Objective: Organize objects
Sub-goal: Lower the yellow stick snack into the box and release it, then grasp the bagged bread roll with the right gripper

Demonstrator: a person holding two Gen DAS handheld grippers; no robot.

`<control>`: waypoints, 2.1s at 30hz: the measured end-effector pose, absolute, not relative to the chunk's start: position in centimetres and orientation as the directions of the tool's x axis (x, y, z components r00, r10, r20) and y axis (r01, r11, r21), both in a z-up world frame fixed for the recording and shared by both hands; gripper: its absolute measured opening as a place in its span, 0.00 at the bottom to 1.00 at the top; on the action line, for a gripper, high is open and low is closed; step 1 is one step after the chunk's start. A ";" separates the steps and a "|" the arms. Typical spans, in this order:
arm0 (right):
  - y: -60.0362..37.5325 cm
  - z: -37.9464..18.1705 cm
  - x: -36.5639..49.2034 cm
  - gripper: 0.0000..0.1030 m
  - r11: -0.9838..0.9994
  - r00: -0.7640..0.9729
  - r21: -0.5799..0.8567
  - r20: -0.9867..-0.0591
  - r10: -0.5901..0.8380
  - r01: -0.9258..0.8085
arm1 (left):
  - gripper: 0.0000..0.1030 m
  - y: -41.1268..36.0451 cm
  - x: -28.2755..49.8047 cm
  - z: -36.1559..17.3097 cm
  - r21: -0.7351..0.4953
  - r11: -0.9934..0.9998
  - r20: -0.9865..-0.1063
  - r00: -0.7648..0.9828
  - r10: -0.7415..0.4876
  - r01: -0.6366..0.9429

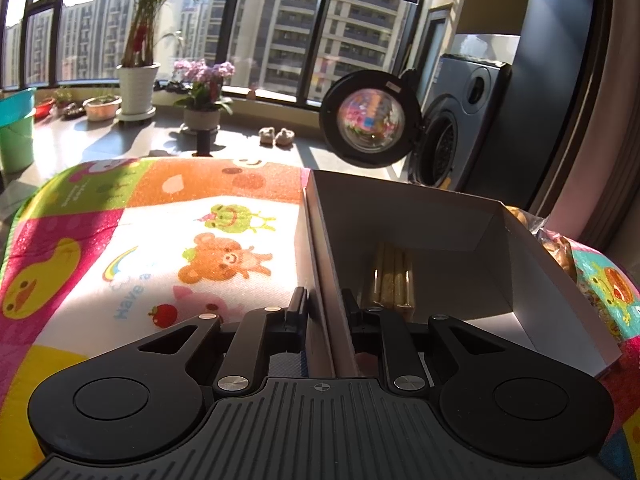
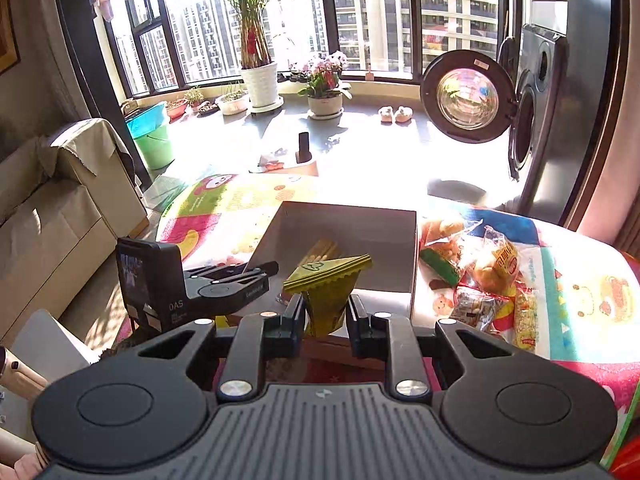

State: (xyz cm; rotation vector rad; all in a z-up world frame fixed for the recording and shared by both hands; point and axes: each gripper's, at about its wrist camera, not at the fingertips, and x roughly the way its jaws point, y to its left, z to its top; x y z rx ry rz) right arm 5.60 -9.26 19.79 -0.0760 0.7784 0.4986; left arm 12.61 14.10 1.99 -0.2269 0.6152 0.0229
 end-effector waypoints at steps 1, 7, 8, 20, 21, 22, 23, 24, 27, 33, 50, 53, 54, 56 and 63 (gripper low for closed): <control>-8.6 19.6 6.6 0.21 0.884 0.602 0.108 -0.695 0.394 -0.455 | 0.19 14.1 12.6 2.0 -0.203 0.975 -0.575 0.817 -0.046 -0.088; -5.7 14.5 13.4 0.21 0.900 0.439 0.187 -0.822 0.362 -0.393 | 0.19 14.2 12.6 2.0 -0.209 0.974 -0.576 0.816 -0.050 -0.088; -5.2 13.3 14.4 0.21 0.902 0.413 0.195 -0.837 0.358 -0.385 | 0.19 14.2 12.6 2.0 -0.208 0.974 -0.576 0.816 -0.049 -0.088; -1.5 5.9 20.5 0.21 0.908 0.386 0.181 -0.860 0.333 -0.378 | 0.19 14.2 12.6 2.0 -0.208 0.974 -0.575 0.816 -0.048 -0.090; -1.5 5.7 20.4 0.21 0.907 0.386 0.181 -0.860 0.333 -0.380 | 0.19 14.2 12.6 2.0 -0.208 0.974 -0.575 0.816 -0.048 -0.090; -1.6 5.4 20.4 0.21 0.904 0.379 0.183 -0.862 0.337 -0.387 | 0.19 14.2 12.6 2.0 -0.209 0.974 -0.575 0.817 -0.048 -0.090; -1.8 5.3 20.3 0.21 0.898 0.364 0.196 -0.864 0.348 -0.394 | 0.19 14.2 12.6 2.0 -0.209 0.974 -0.575 0.817 -0.048 -0.090; -2.1 5.2 20.0 0.20 0.892 0.345 0.212 -0.866 0.361 -0.400 | 0.19 14.2 12.6 2.0 -0.209 0.974 -0.575 0.817 -0.048 -0.090; -2.8 5.2 18.9 0.17 0.873 0.299 0.242 -0.872 0.387 -0.424 | 0.19 14.2 12.6 1.9 -0.207 0.974 -0.576 0.816 -0.047 -0.090; -4.2 6.8 16.9 0.17 0.834 0.275 0.288 -0.850 0.449 -0.470 | 0.19 14.2 12.5 1.9 -0.207 0.974 -0.576 0.816 -0.046 -0.091; -12.6 4.8 33.2 0.78 0.987 0.585 0.114 -0.795 0.159 -0.114 | 0.19 14.2 12.6 1.6 -0.202 0.975 -0.581 0.813 -0.041 -0.096; -13.5 4.1 33.1 0.63 0.978 0.556 0.162 -0.804 0.210 -0.135 | 0.18 14.2 12.6 1.6 -0.203 0.975 -0.582 0.812 -0.041 -0.096; -13.9 4.2 32.9 0.57 0.976 0.553 0.168 -0.804 0.218 -0.140 | 0.18 14.2 12.6 1.6 -0.203 0.975 -0.584 0.811 -0.041 -0.096; -14.8 4.3 32.2 0.55 0.977 0.550 0.159 -0.808 0.213 -0.144 | 0.18 14.1 12.6 1.6 -0.198 0.975 -0.585 0.810 -0.039 -0.096; -19.2 4.9 26.2 0.55 0.972 0.509 0.179 -0.829 0.232 -0.151 | 0.18 14.1 12.5 1.6 -0.197 0.976 -0.585 0.810 -0.038 -0.097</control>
